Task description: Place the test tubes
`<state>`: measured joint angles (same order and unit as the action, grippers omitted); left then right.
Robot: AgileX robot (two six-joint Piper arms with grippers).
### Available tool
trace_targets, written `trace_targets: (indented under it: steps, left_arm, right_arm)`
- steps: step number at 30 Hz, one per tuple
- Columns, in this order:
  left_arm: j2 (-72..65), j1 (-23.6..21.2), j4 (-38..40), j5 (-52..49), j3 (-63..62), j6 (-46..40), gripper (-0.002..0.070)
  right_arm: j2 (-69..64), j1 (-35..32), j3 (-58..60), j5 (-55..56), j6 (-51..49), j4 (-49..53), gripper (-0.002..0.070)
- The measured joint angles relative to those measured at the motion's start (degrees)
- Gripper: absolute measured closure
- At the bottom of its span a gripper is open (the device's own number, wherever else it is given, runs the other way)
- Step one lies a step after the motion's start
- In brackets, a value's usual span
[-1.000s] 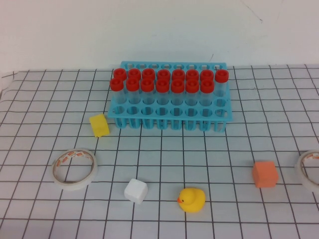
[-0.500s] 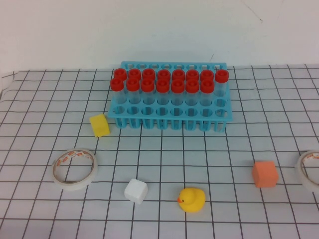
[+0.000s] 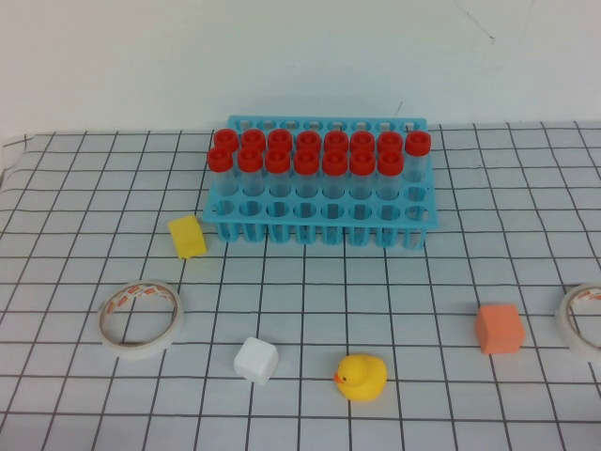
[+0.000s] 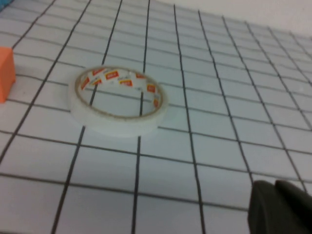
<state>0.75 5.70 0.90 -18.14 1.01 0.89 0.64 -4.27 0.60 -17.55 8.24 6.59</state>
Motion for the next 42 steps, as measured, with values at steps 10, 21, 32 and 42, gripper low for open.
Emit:
trace_targets:
  steps: [10, 21, 32, 42]
  left_arm:
    - [0.0, 0.0, 0.1, 0.0, 0.0, 0.0, 0.0675]
    - [0.0, 0.0, 0.2, 0.0, 0.0, -0.1, 0.0675]
    - [0.0, 0.0, 0.2, 0.0, 0.0, -0.1, 0.0675]
    - [0.0, 0.0, 0.2, 0.0, 0.0, -0.1, 0.0675]
  right_arm:
    - [0.1, 0.0, 0.5, -2.1, -2.5, -2.4, 0.0678]
    - [0.1, 0.0, 0.5, -2.3, -3.2, -2.4, 0.0678]
    - [0.1, 3.4, 0.5, -2.4, -3.2, -2.3, 0.0678]
    - [0.1, 3.4, 0.5, -2.5, -3.2, -2.2, 0.0678]
